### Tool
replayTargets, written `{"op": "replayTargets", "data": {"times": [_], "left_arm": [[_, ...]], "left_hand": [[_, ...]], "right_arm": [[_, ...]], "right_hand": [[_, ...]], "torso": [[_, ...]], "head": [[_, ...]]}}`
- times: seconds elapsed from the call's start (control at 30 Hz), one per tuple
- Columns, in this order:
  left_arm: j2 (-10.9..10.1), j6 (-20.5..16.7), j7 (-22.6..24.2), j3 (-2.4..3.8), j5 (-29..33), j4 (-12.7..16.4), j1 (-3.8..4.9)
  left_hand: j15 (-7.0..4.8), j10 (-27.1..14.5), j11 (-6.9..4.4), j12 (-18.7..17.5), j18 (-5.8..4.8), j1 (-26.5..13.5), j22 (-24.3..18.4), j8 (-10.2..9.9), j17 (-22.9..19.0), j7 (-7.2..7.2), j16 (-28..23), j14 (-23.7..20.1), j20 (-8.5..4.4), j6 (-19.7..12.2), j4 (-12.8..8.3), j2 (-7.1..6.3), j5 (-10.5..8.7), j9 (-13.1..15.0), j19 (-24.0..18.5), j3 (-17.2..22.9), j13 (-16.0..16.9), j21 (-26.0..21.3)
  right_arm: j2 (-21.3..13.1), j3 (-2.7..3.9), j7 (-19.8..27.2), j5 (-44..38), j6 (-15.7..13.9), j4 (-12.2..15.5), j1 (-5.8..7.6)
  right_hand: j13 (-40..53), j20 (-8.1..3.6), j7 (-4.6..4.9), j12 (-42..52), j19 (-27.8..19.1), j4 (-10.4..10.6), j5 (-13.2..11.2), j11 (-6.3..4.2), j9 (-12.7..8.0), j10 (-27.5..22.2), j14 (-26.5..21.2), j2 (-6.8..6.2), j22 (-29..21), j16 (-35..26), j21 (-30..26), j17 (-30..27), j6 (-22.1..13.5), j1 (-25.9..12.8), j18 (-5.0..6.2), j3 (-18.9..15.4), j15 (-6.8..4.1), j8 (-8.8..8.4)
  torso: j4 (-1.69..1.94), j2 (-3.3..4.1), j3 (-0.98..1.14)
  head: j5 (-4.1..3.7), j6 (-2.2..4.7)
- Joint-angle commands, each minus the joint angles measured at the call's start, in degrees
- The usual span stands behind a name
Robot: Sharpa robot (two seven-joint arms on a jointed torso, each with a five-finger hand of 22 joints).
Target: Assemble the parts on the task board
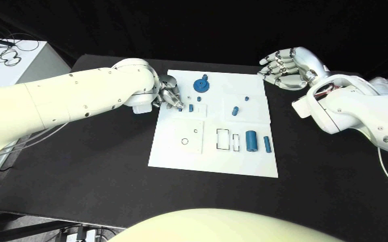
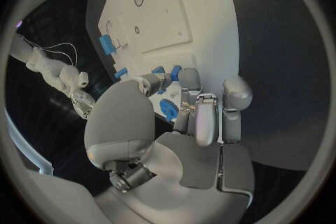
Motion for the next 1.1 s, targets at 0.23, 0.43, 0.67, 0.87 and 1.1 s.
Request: {"op": "replayTargets", "data": {"times": [0.23,0.43,0.67,0.87,1.1], "left_arm": [[-0.4,-1.3,-0.4,-0.46,0.7,-0.3,-0.75],[-0.5,-3.1,-0.3,-0.17,0.8,0.1,-0.76],[-1.0,-5.5,-0.2,0.48,0.8,0.9,-0.74],[-1.8,-7.4,0.3,1.69,0.9,2.0,-0.74],[-2.5,-10.6,4.1,3.39,1.9,3.7,-0.74]], "left_hand": [[-0.17,-1.1,0.58,0.3,-0.19,-3.2,-0.8,-0.8,7.9,0.36,-0.4,3.6,0.37,0.5,5.0,0.07,0.11,-1.0,-0.4,-9.5,0.1,-0.9],[-0.06,-1.2,0.70,0.5,-0.16,-4.5,-1.0,-0.8,7.9,0.49,-0.4,3.6,0.43,0.6,5.7,0.37,0.02,-1.2,-0.4,-13.2,0.3,-1.1],[-0.08,-1.2,0.66,0.9,-0.13,-7.0,-1.1,-0.8,8.0,0.40,-0.4,3.6,0.44,0.6,5.8,1.23,-0.77,-1.3,-0.4,-16.6,0.6,-1.2],[-0.09,-1.1,0.65,1.0,-0.09,-7.1,-1.3,-0.8,7.9,0.38,-0.5,3.6,0.43,0.6,5.8,1.31,-0.88,-1.3,-0.5,-16.8,0.7,-1.3],[1.14,-5.9,2.08,0.0,1.62,-4.3,-11.3,-0.9,0.3,1.98,-4.8,-0.1,1.41,-3.6,5.7,3.49,-0.15,-1.1,-7.2,-17.5,-0.8,-7.6]], "right_arm": [[0.0,0.03,0.7,0.3,0.4,0.0,-0.05],[0.0,0.03,0.7,0.4,0.4,0.0,-0.12],[0.0,0.03,0.6,0.4,0.3,-0.1,-0.21],[0.1,0.03,0.6,0.4,0.3,-0.1,-0.28],[0.2,0.03,0.8,0.6,0.4,-0.2,-0.49]], "right_hand": [[-0.2,0.04,1.29,-0.3,-0.5,0.1,0.3,0.45,-0.1,0.0,-0.3,0.26,-0.2,-0.4,-0.2,-0.2,-0.3,-0.8,0.79,-0.4,0.13,-0.24],[-0.4,0.10,1.36,-0.3,-0.6,0.2,0.4,0.51,-0.2,-0.1,-0.3,0.40,-0.5,-0.5,-0.2,-0.3,-0.3,-1.0,0.79,-0.5,0.19,-0.28],[-0.7,0.20,1.46,-0.3,-0.9,0.2,0.5,0.61,-0.3,-0.3,-0.6,0.48,-0.8,-0.7,-0.2,-0.5,-0.4,-1.1,0.77,-0.6,0.30,-0.35],[-0.8,0.23,1.49,-0.4,-0.9,0.2,0.5,0.64,-0.3,-0.3,-0.6,0.50,-0.9,-0.8,-0.2,-0.6,-0.5,-1.1,0.77,-0.7,0.33,-0.38],[-0.9,0.24,1.51,-0.4,-1.0,0.2,0.5,0.65,-0.3,-0.3,-0.6,0.52,-0.9,-0.8,-0.2,-0.6,-0.5,-1.1,0.77,-0.7,0.35,-0.39]], "torso": [[-0.09,0.00,0.01],[-0.04,0.04,-0.05],[-0.05,0.02,-0.03],[0.00,0.01,-0.02],[-0.09,0.00,0.06]], "head": [[-0.07,0.33],[-0.04,0.78],[-0.15,0.82],[-0.19,0.89],[-0.35,1.18]]}}
